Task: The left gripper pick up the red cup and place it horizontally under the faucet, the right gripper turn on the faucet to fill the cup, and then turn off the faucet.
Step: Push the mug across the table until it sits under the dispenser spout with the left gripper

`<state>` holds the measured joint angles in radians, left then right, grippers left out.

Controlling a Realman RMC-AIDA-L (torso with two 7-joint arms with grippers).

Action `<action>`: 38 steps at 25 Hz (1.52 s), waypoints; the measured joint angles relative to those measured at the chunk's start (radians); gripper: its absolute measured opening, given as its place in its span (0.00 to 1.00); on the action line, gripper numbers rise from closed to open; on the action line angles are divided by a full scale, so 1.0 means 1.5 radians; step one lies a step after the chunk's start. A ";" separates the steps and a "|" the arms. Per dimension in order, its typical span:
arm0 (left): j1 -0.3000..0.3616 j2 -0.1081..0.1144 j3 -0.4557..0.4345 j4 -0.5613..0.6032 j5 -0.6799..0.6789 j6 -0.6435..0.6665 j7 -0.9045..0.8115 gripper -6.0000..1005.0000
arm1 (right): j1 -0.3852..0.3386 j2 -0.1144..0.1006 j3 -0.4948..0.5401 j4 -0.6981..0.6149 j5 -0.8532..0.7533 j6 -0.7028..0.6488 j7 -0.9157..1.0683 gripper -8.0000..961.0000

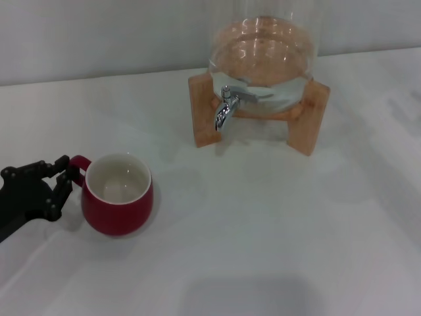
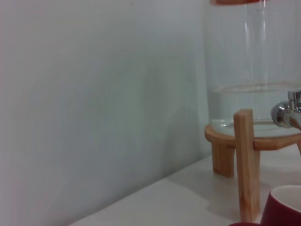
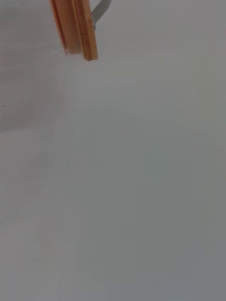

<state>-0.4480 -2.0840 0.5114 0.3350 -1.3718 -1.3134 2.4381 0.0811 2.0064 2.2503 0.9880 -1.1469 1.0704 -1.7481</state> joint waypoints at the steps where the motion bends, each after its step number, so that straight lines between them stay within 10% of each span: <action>1: -0.002 0.000 0.000 0.000 -0.002 0.001 0.000 0.15 | 0.000 0.000 0.000 0.000 0.000 0.000 0.000 0.66; 38: -0.141 0.002 0.014 -0.093 -0.004 0.114 -0.005 0.15 | 0.004 0.000 0.000 -0.010 0.000 -0.003 -0.009 0.66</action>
<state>-0.6599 -2.0810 0.5329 0.1958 -1.3774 -1.1417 2.4313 0.0872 2.0067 2.2503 0.9723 -1.1474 1.0667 -1.7618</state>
